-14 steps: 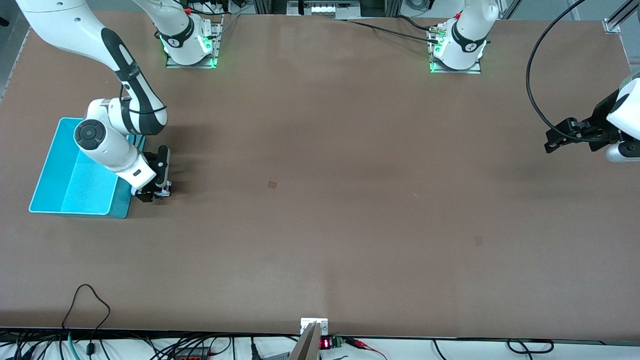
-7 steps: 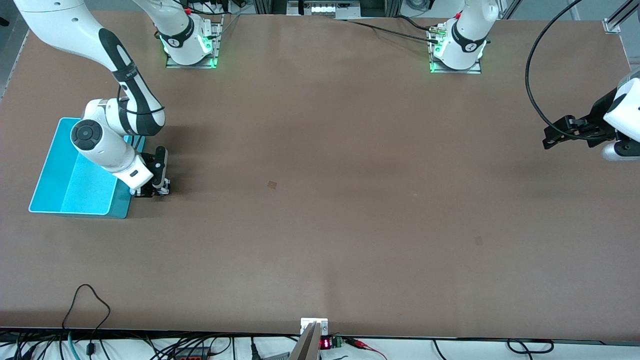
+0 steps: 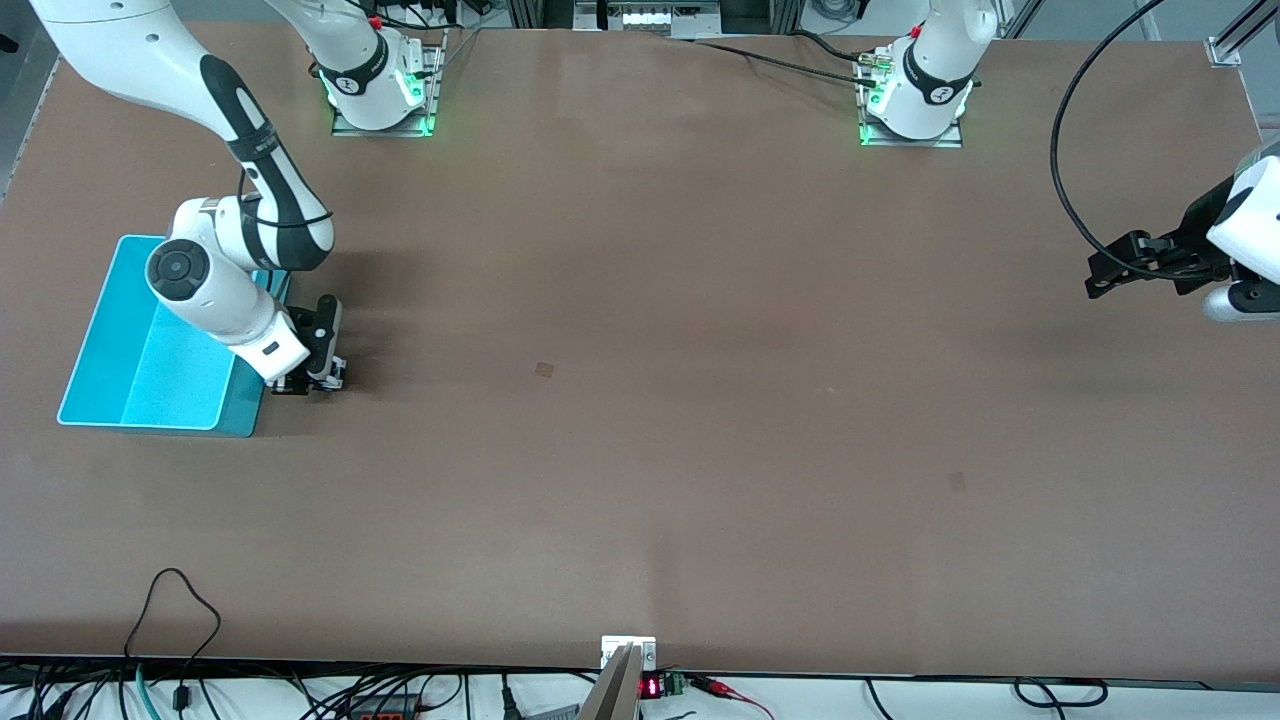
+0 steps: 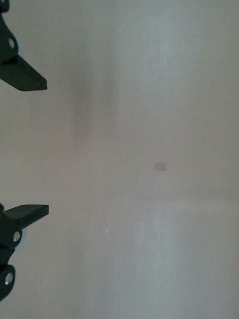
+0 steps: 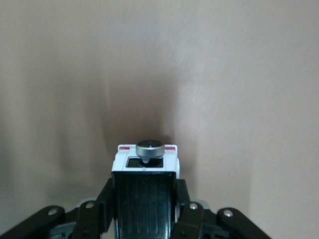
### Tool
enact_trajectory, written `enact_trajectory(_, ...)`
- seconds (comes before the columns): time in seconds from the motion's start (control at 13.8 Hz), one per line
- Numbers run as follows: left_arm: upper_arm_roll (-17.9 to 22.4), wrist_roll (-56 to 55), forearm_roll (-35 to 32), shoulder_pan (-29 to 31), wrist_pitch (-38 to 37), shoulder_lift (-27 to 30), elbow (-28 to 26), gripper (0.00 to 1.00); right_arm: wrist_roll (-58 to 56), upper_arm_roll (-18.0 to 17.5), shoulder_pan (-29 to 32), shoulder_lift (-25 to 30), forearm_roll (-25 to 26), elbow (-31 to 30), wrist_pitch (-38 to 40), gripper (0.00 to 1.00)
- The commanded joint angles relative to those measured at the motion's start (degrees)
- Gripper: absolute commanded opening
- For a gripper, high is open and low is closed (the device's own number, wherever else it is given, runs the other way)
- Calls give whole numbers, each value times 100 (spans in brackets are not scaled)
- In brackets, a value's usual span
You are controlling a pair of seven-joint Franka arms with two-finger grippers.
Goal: Wind and store white jeep toy
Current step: 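Lift the jeep with the right gripper and carry it over the bin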
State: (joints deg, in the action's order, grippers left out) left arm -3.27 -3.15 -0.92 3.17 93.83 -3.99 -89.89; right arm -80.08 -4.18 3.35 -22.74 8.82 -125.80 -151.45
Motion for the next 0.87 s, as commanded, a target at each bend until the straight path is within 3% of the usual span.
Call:
enact_trajectory(0.0, 28, 51, 136, -9, -84, 83, 6, 100, 570, -398, 42, 182, -38, 152, 316, 0)
enact_trajectory(0.22, 28, 42, 136, -1, -93, 83, 6, 100, 1203, -601, -1, 392, -73, 739, 1412, 0)
enact_trajectory(0.43, 28, 42, 136, -9, -93, 83, 6, 100, 2151, -636, -19, 936, -82, 1075, 2275, 0)
enact_trajectory(0.65, 37, 42, 136, -1, -93, 83, 6, 100, 2881, -523, 182, 1350, -152, 1067, 2820, 0)
enact_trajectory(0.8, 37, 42, 127, -1, -93, 74, 6, 100, 3531, -225, 332, 1447, -144, 1058, 3006, 0)
